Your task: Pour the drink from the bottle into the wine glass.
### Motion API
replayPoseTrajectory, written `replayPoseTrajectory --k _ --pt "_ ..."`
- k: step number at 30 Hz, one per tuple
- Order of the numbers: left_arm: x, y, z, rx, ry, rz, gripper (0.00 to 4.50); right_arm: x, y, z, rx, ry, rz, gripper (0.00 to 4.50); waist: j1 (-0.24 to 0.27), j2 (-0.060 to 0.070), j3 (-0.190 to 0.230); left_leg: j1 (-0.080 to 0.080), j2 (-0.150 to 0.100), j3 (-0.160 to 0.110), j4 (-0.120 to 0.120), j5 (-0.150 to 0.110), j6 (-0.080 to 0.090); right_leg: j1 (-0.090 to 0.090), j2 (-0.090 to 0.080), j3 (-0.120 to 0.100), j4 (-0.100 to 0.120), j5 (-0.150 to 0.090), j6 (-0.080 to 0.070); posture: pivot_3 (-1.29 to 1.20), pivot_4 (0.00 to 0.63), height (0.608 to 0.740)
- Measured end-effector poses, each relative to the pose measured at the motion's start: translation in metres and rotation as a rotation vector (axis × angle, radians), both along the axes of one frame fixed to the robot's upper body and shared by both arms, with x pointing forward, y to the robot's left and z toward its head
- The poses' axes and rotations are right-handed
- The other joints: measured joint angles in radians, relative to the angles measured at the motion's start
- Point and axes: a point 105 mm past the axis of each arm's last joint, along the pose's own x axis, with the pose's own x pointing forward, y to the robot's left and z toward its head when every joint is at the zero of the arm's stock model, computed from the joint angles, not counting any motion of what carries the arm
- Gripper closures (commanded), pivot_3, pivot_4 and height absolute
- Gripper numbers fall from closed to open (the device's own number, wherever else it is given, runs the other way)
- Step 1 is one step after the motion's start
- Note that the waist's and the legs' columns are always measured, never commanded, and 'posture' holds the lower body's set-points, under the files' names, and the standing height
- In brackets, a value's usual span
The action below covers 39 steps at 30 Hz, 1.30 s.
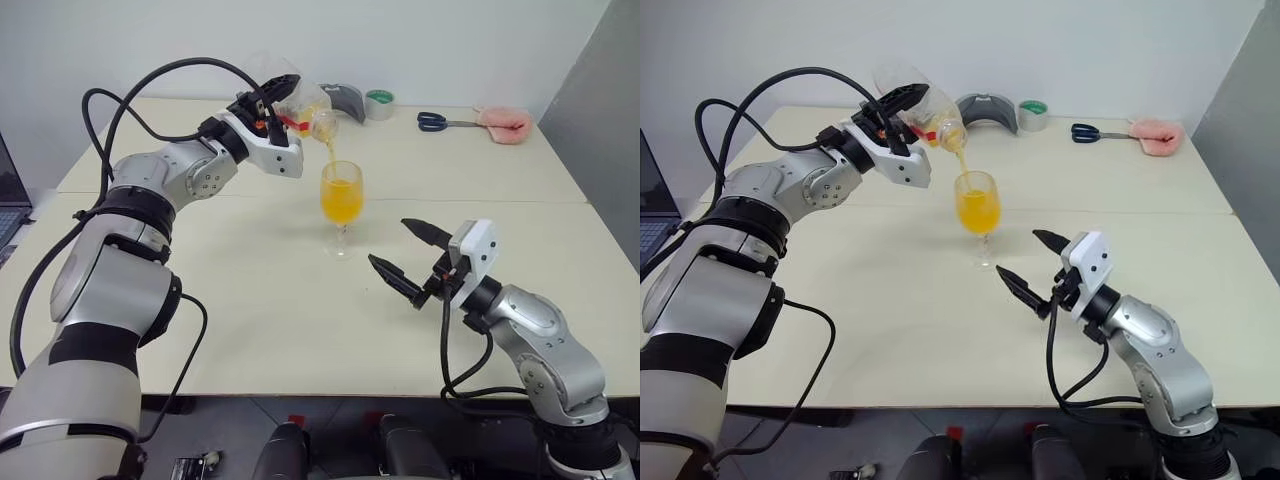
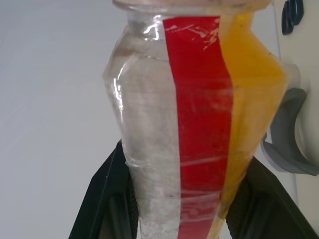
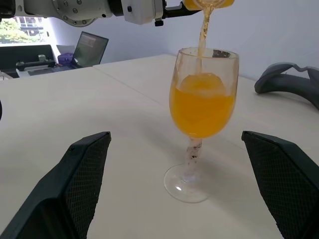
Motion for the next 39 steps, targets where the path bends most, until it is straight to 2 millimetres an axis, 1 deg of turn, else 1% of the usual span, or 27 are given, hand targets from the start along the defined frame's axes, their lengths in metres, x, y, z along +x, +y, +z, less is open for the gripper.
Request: replayPoseTrajectory --k 5,8,11,15,18,21,23,25,28,30,33,35,37,39 --pt "0.000 -0.010 -0.001 -0.062 0.036 -0.031 2.76 0.000 0.002 0.000 0.001 -0.009 -0.001 0.00 0.000 0.000 0.000 0.000 0.000 0.000 0.000 0.000 0.000 0.000 0.000 0.000 0.000 0.000 0.000 0.00 0.150 0.740" --pt "0.001 -0.012 -0.008 -0.113 0.087 -0.041 2.76 0.000 0.002 0.001 -0.001 -0.017 -0.008 0.00 -0.002 0.000 0.000 0.001 0.000 0.000 0.000 0.000 0.000 0.000 0.000 0.000 0.001 0.000 0.000 0.00 0.150 0.740" --pt "0.006 -0.008 -0.016 -0.261 0.198 -0.036 2.76 0.001 0.003 0.003 0.007 -0.024 -0.009 0.00 -0.002 0.000 0.000 0.000 0.000 0.000 0.001 0.000 0.000 0.000 0.000 0.000 0.001 0.000 0.000 0.00 0.150 0.740" --pt "0.013 0.003 -0.020 -0.473 0.346 -0.021 2.76 0.003 0.006 0.010 0.027 -0.045 -0.013 0.00 -0.003 0.000 0.000 0.000 0.000 0.000 0.001 0.000 0.000 -0.001 0.000 0.001 0.002 0.000 0.000 0.00 0.150 0.740" --pt "0.018 0.019 -0.024 -0.692 0.474 -0.011 2.76 0.002 0.011 0.008 0.000 -0.029 0.014 0.00 -0.006 0.000 0.000 0.000 0.000 0.000 0.001 0.000 0.000 -0.001 0.000 0.001 0.003 0.000 0.000 0.00 0.150 0.740" --pt "0.021 0.042 -0.036 -0.937 0.621 0.006 2.76 -0.004 0.021 0.009 -0.044 -0.017 0.075 0.00 -0.017 0.000 0.000 0.001 0.000 0.000 0.002 0.000 0.000 -0.001 0.000 0.001 0.005 0.000 0.000 0.00 0.150 0.740" --pt "0.018 0.056 -0.049 -1.053 0.698 0.011 2.76 -0.006 0.026 0.007 -0.084 0.009 0.103 0.00 -0.025 0.000 0.000 0.001 0.001 0.000 0.002 0.000 0.000 -0.001 0.000 0.002 0.006 0.000 0.000 0.00 0.150 0.740" --pt "0.011 0.071 -0.072 -1.158 0.782 0.042 2.76 -0.006 0.028 0.002 -0.123 0.054 0.122 0.00 -0.030 0.001 -0.001 0.002 0.001 0.000 0.002 0.000 0.000 -0.001 0.000 0.003 0.007 0.000 -0.001 0.00 0.150 0.740" --pt "-0.002 0.094 -0.109 -1.268 0.879 0.133 2.76 -0.005 0.032 0.000 -0.151 0.085 0.141 0.00 -0.033 0.000 -0.001 0.002 0.001 -0.001 0.002 0.000 0.000 -0.002 0.000 0.003 0.008 0.000 -0.001 0.00 0.150 0.740" --pt "-0.011 0.105 -0.126 -1.332 0.917 0.173 2.76 -0.005 0.037 0.003 -0.164 0.077 0.158 0.00 -0.031 0.000 -0.001 0.001 0.001 -0.001 0.003 0.000 0.000 -0.003 0.000 0.003 0.009 0.000 -0.001 0.00 0.150 0.740" --pt "-0.021 0.121 -0.131 -1.413 0.910 0.203 2.76 -0.004 0.047 0.007 -0.177 0.065 0.190 0.00 -0.024 0.000 -0.001 0.000 0.001 -0.001 0.004 0.000 0.000 -0.004 0.000 0.003 0.009 0.000 -0.001 0.00 0.150 0.740" --pt "-0.027 0.129 -0.135 -1.434 0.896 0.227 2.76 -0.002 0.053 0.008 -0.174 0.069 0.203 0.00 -0.023 -0.001 -0.002 0.000 0.001 -0.001 0.004 0.000 0.000 -0.004 -0.001 0.003 0.009 0.000 -0.001 0.00 0.150 0.740" --pt "-0.031 0.133 -0.143 -1.439 0.899 0.254 2.76 0.001 0.057 0.008 -0.177 0.072 0.210 0.00 -0.021 -0.001 -0.002 0.000 0.001 0.000 0.004 0.000 0.000 -0.004 -0.001 0.003 0.009 0.000 -0.001 0.00 0.150 0.740" --pt "-0.032 0.133 -0.143 -1.439 0.891 0.256 2.76 0.005 0.058 0.007 -0.183 0.076 0.204 0.00 -0.019 -0.002 -0.002 0.000 0.000 0.000 0.004 0.000 0.000 -0.004 -0.001 0.003 0.009 0.000 -0.001 0.00 0.150 0.740"
